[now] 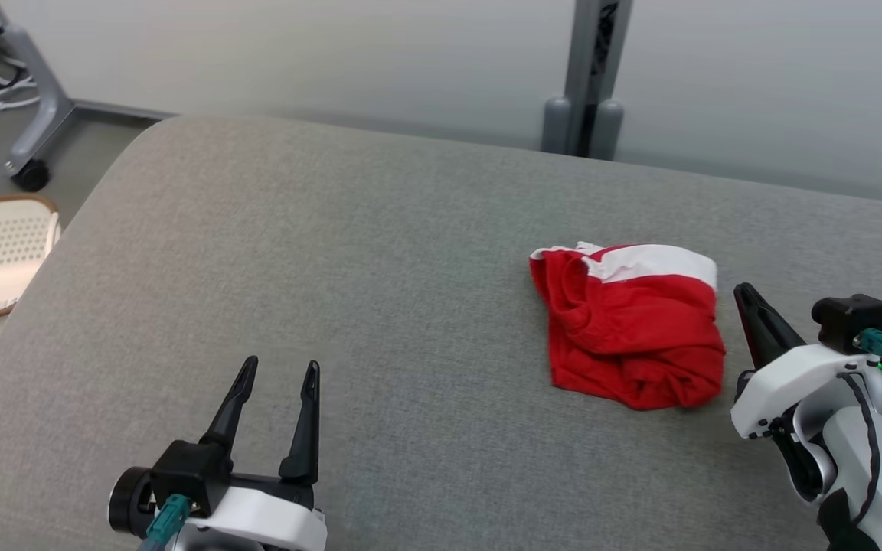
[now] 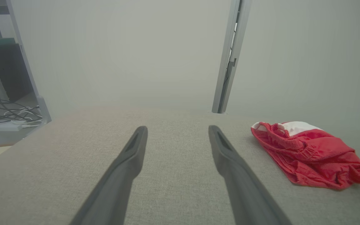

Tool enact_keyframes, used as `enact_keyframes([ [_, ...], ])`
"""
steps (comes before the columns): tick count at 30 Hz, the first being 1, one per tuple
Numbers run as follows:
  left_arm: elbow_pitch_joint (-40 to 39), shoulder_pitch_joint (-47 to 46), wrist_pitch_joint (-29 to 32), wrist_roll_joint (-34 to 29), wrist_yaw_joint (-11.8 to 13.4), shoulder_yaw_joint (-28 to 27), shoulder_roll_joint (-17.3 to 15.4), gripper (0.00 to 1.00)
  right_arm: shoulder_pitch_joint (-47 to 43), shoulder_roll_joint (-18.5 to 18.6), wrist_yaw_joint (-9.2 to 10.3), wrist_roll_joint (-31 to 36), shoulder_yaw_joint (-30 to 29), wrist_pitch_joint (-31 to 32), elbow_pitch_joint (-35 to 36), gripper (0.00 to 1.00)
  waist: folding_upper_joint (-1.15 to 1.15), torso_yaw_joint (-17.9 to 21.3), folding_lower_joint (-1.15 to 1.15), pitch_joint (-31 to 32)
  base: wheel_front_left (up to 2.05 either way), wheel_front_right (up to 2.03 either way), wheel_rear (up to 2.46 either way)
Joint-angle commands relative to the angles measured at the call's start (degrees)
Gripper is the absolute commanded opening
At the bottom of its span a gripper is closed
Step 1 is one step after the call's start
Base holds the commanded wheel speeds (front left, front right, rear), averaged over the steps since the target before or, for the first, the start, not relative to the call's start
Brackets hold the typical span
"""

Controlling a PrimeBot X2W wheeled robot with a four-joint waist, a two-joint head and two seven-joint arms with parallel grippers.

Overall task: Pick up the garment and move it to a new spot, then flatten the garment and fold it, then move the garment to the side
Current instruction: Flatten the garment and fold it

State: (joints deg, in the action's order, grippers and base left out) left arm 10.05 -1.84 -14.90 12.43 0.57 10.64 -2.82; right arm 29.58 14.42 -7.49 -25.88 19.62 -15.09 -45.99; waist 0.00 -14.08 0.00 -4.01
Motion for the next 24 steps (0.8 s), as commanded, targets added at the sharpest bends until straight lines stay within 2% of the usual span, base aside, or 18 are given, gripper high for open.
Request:
enact_keyframes([
  [1,-0.05,-1.48,-0.23,-0.3,-0.27,0.05,-0.18,1.0,1.29,0.57,-0.01,-1.36,1.15,0.18,-1.52,0.0,0.0,-1.84,0.0,-1.72,0.0,0.0,0.0],
  [10,-0.27,-2.54,-0.23,0.11,-0.17,0.01,-0.19,1.0,4.99,0.72,-0.01,-11.48,11.89,1.53,-9.64,0.0,0.0,-3.66,0.0,-3.41,0.0,0.0,0.0],
  [19,-0.08,-2.15,-0.22,0.53,0.6,0.45,-0.19,1.0,1.97,-0.45,-0.01,-23.6,21.58,6.0,-7.1,0.0,0.0,-2.48,0.0,-2.85,0.0,0.0,0.0],
  [24,-0.08,-2.28,-0.22,0.5,0.59,0.56,-0.19,1.0,1.67,0.41,-0.01,-27.54,24.99,6.41,-6.05,0.0,0.0,-2.0,0.0,-2.68,0.0,0.0,0.0],
])
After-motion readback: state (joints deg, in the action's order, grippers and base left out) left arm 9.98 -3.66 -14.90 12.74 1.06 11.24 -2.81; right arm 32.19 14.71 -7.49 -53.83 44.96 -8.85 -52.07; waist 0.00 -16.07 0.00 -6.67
